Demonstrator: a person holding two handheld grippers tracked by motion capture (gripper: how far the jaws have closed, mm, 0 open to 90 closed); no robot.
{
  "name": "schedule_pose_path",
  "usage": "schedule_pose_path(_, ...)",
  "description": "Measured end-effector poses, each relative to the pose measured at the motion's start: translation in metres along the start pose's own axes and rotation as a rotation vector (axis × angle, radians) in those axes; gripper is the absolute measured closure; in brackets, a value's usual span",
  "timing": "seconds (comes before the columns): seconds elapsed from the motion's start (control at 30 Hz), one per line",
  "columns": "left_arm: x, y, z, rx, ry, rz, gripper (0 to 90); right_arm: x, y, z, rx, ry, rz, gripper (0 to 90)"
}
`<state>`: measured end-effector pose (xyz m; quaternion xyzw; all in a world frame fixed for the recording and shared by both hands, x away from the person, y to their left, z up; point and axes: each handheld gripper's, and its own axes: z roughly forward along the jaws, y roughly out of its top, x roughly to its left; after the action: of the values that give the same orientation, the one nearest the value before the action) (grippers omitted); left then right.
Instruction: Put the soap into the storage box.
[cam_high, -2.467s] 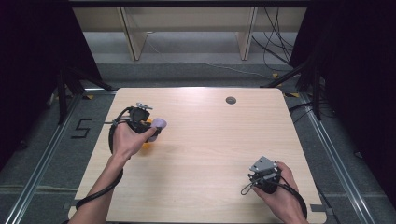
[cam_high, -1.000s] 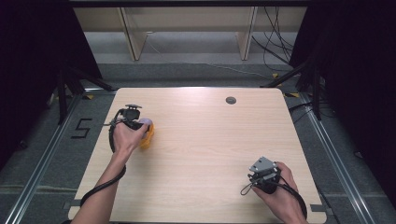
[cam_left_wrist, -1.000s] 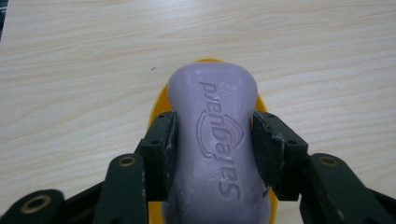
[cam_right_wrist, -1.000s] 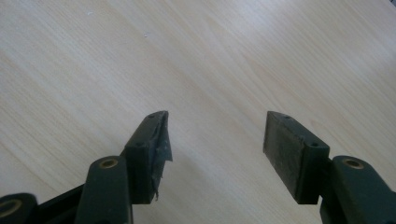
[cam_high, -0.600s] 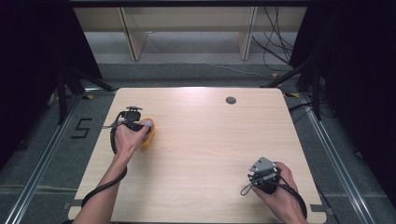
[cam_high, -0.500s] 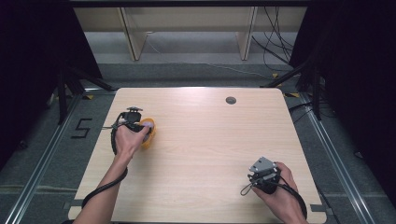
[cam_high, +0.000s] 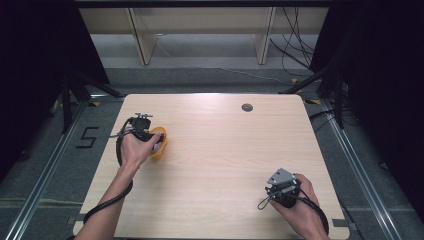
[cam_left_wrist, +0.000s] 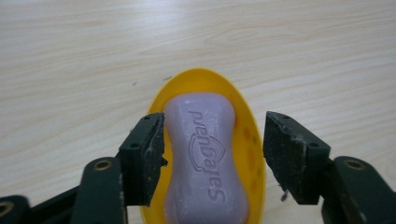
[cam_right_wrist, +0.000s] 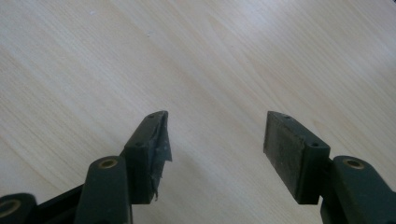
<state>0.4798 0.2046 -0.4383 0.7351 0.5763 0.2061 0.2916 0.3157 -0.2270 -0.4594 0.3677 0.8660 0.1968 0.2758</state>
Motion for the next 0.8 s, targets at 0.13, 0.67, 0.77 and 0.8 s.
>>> schedule_pose_path(0.13, 0.005, -0.004, -0.011, -0.038, -0.043, 0.012, 34.8, 0.000, 0.000, 0.000, -0.001, -0.003, -0.001, 40.7)
schedule_pose_path(0.67, 0.010, -0.036, -0.062, -0.037, -0.138, 0.092, 25.3, -0.001, 0.000, 0.000, -0.012, -0.002, -0.007, 40.3)
schedule_pose_path(0.77, 0.012, -0.042, -0.069, -0.058, -0.140, 0.112, 25.4, -0.002, 0.000, 0.000, -0.016, -0.004, -0.017, 40.3)
schedule_pose_path(0.8, 0.013, -0.045, -0.072, -0.074, -0.133, 0.121, 25.5, -0.002, 0.000, 0.000, -0.017, -0.004, -0.017, 40.3)
